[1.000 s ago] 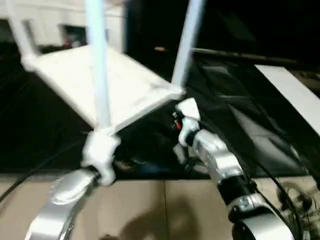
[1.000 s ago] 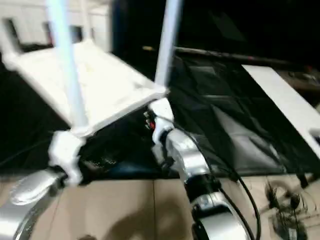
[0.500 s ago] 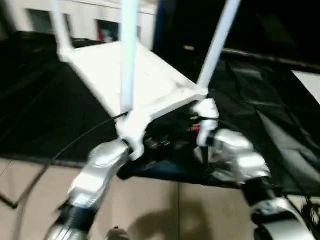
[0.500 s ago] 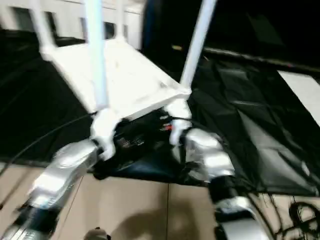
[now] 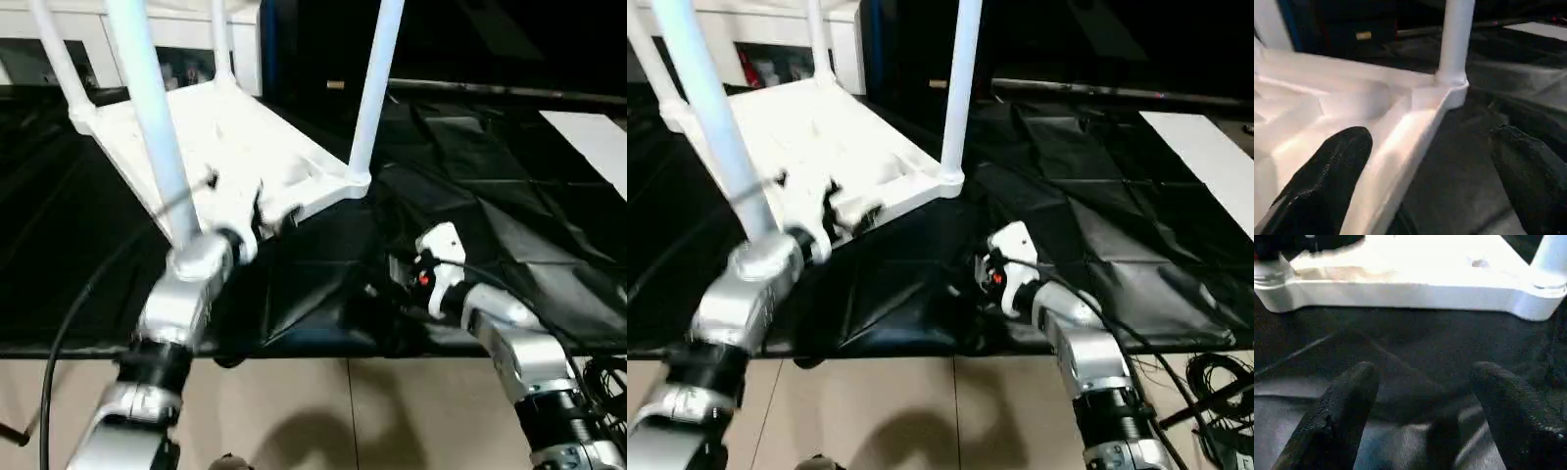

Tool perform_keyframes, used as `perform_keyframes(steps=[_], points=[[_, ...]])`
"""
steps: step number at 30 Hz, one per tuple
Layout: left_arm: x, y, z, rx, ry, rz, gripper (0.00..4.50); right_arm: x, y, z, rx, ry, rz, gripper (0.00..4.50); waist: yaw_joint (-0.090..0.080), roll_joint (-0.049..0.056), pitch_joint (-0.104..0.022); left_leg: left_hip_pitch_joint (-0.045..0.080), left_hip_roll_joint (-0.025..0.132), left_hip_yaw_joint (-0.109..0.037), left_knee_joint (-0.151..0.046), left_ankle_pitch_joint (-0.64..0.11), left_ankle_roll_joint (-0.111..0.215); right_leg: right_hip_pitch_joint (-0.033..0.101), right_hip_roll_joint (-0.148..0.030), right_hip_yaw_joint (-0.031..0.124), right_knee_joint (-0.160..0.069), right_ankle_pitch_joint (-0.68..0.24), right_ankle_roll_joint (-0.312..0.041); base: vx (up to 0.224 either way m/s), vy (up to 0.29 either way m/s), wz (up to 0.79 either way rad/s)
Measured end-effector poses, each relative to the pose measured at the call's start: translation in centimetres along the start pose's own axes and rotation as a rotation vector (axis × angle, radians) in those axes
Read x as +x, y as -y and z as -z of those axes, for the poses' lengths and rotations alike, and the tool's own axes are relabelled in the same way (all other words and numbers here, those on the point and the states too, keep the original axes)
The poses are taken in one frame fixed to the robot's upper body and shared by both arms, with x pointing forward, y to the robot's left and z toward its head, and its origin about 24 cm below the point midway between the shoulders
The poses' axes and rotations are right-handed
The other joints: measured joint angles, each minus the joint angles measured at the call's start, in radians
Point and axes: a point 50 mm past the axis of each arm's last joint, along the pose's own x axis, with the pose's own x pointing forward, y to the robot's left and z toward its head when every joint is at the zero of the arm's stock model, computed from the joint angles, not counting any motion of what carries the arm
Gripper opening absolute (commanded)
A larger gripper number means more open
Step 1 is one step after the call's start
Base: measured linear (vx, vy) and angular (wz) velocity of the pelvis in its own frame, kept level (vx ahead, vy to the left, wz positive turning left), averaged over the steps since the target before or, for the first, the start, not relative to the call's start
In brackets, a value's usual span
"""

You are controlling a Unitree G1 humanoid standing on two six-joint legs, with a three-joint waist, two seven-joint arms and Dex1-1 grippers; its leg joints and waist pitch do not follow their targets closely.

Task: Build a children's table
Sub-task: Rotate leg to tighten

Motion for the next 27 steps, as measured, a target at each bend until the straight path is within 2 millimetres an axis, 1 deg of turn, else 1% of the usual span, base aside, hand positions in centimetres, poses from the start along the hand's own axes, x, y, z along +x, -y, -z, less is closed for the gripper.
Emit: perform_keyframes(steps=[3,6,8,10,12,13,15,16,17,19,21,23,25,27], points=[[-0.4,0.0,-0.1,0.008,0.016,-0.003,4.43,0.1,0.1,-0.2,-0.002,0.001,0.000,3.52,0.000,0.000,0.000,0.000,0.001,0.000,0.000,0.000,0.000,0.000,0.000,0.000,0.000,0.000,0.000,0.000,0.000,0.00],[-1.3,-0.5,0.1,0.023,0.019,-0.050,4.43,0.3,0.2,-0.7,-0.011,0.010,0.006,3.52,-0.001,0.000,0.000,0.000,0.001,0.000,0.000,0.000,0.000,0.000,0.000,0.000,0.000,0.000,0.000,0.000,0.000,0.00],[-2.3,-1.4,0.6,0.032,0.001,-0.127,4.43,0.4,0.2,-1.0,-0.016,0.017,0.012,3.52,-0.005,0.000,0.000,0.000,0.001,0.000,0.000,0.000,0.000,0.000,0.000,0.000,0.000,0.000,0.000,0.000,0.000,0.00],[-3.1,-2.5,0.9,0.032,-0.016,-0.197,4.43,0.4,0.2,-1.0,-0.014,0.016,0.014,3.52,-0.006,0.000,0.000,0.000,0.001,0.001,0.000,0.000,0.000,-0.001,0.000,0.000,0.000,0.000,0.000,0.000,0.000,0.00],[-4.2,-3.3,0.9,0.040,-0.017,-0.255,4.43,0.5,0.0,-0.9,-0.009,0.020,0.011,3.52,-0.008,-0.001,0.000,0.000,0.001,0.001,-0.001,0.000,0.000,-0.001,0.000,0.000,0.000,0.000,0.000,0.000,0.000,0.00],[-5.6,-3.9,0.9,0.040,-0.008,-0.309,4.43,0.4,-0.2,-0.6,0.001,0.018,0.015,3.52,-0.008,-0.002,-0.001,0.000,0.002,0.002,-0.001,0.000,0.000,-0.002,0.000,0.001,0.000,-0.001,0.000,0.000,0.000,0.00],[-7.0,-4.5,0.9,0.038,-0.007,-0.369,4.43,0.4,-0.4,-0.1,0.018,0.008,0.019,3.52,-0.005,-0.003,0.000,-0.001,0.002,0.003,-0.001,0.000,0.000,-0.002,0.000,0.000,0.000,-0.001,0.000,0.000,0.000,0.00],[-8.3,-4.8,1.0,0.035,-0.004,-0.415,4.43,0.6,-0.7,0.1,0.030,0.011,0.026,3.52,-0.006,-0.004,-0.001,-0.001,0.003,0.004,-0.001,0.000,0.001,-0.003,0.000,0.001,-0.001,-0.001,0.000,0.000,0.000,0.00],[-9.1,-4.9,1.1,0.035,-0.006,-0.442,4.43,0.6,-0.7,0.3,0.035,0.009,0.036,3.52,-0.005,-0.005,-0.001,-0.001,0.003,0.004,-0.001,0.000,0.001,-0.003,0.000,0.001,-0.001,-0.001,0.001,0.000,0.000,0.00],[-11.0,-5.1,1.3,0.038,-0.006,-0.502,4.43,0.7,-0.7,0.4,0.045,0.016,0.070,3.52,-0.004,-0.009,-0.001,-0.001,0.003,0.006,-0.001,0.000,0.001,-0.003,0.000,0.002,-0.001,-0.002,0.001,0.000,0.000,0.00],[-11.7,-5.2,1.3,0.035,-0.004,-0.536,4.43,0.7,-0.7,0.4,0.051,0.018,0.087,3.52,0.000,-0.014,-0.002,-0.001,0.004,0.006,-0.001,0.000,0.001,-0.003,0.000,0.001,-0.001,-0.002,0.001,0.000,0.000,0.00],[-13.2,-5.8,1.5,0.027,0.002,-0.626,4.43,1.0,-0.9,0.4,0.070,0.035,0.110,3.52,-0.001,-0.022,-0.006,0.000,0.004,0.007,-0.002,0.000,0.001,-0.003,0.000,0.001,0.000,-0.002,0.002,0.000,0.000,0.00],[-15.0,-6.9,1.9,0.027,-0.016,-0.729,4.43,0.9,-0.6,0.4,0.083,0.046,0.140,3.52,-0.002,-0.029,-0.009,0.000,0.004,0.006,-0.003,0.000,0.001,-0.003,0.000,0.001,-0.001,-0.004,0.006,0.000,0.000,0.00],[-16.2,-7.7,2.3,0.024,-0.034,-0.815,4.43,0.7,-0.4,0.4,0.088,0.050,0.168,3.52,-0.002,-0.034,-0.011,0.000,0.004,0.006,-0.003,0.000,0.001,-0.003,0.000,0.001,-0.001,-0.004,0.007,0.000,0.000,0.00]])
